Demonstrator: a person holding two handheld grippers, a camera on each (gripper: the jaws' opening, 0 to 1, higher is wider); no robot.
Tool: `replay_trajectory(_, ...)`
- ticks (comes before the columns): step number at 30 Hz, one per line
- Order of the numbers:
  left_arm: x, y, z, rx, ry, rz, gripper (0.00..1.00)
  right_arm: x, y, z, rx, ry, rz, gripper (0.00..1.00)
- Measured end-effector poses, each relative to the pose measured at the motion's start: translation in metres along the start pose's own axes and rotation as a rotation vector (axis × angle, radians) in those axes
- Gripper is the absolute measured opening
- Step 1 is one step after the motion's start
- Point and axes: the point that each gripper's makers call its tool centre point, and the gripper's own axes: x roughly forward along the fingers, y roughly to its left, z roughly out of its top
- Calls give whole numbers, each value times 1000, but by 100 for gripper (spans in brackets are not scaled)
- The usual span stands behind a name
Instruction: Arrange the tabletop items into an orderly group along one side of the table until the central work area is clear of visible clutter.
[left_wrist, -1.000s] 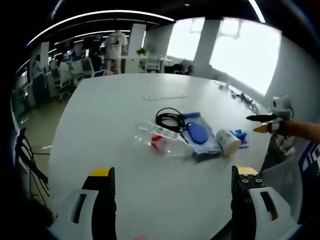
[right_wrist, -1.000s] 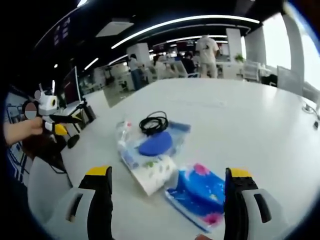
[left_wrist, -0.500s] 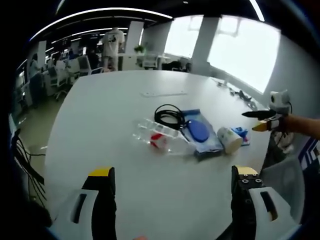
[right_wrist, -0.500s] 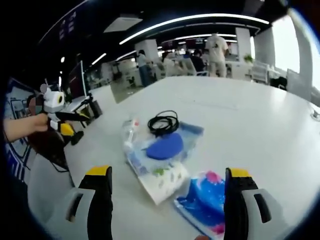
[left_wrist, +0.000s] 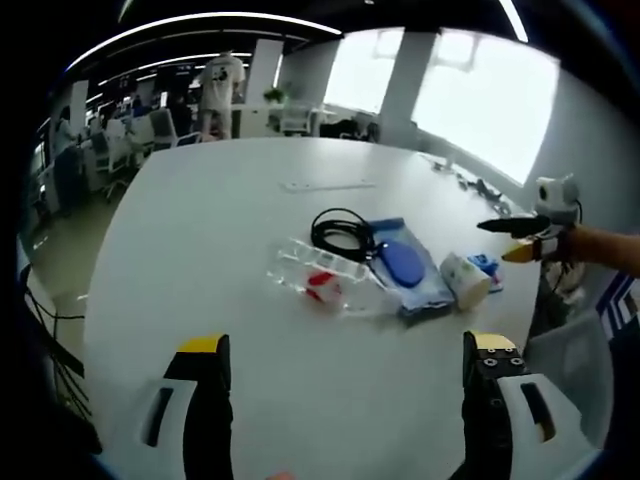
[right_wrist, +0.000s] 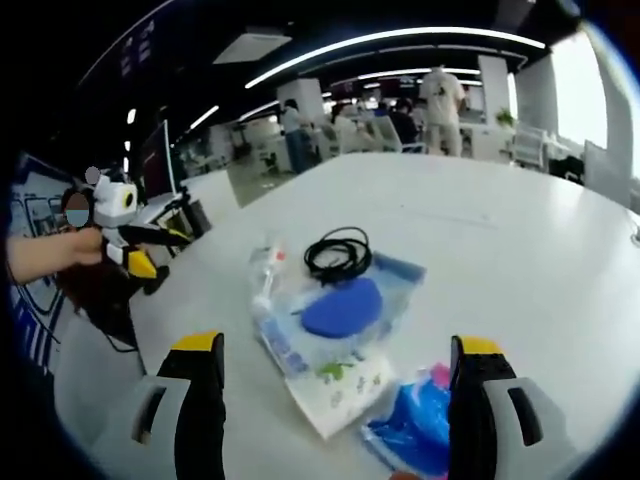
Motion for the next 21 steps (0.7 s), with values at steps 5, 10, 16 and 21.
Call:
replay_trajectory(5,3,3,2,13,7,-5,96,7,6,2,-9,6,15,91)
replay_trajectory(10,9,6,3,15,11,-12,96,16,18,7,-24,7,38,91)
replay_trajectory(16,12,2,1,31,20,-22,95,25,31,10,-31,5,60,91)
replay_trajectory(21,14,1,3,52,18,-24,94,34,42,13,-34,3,79,91)
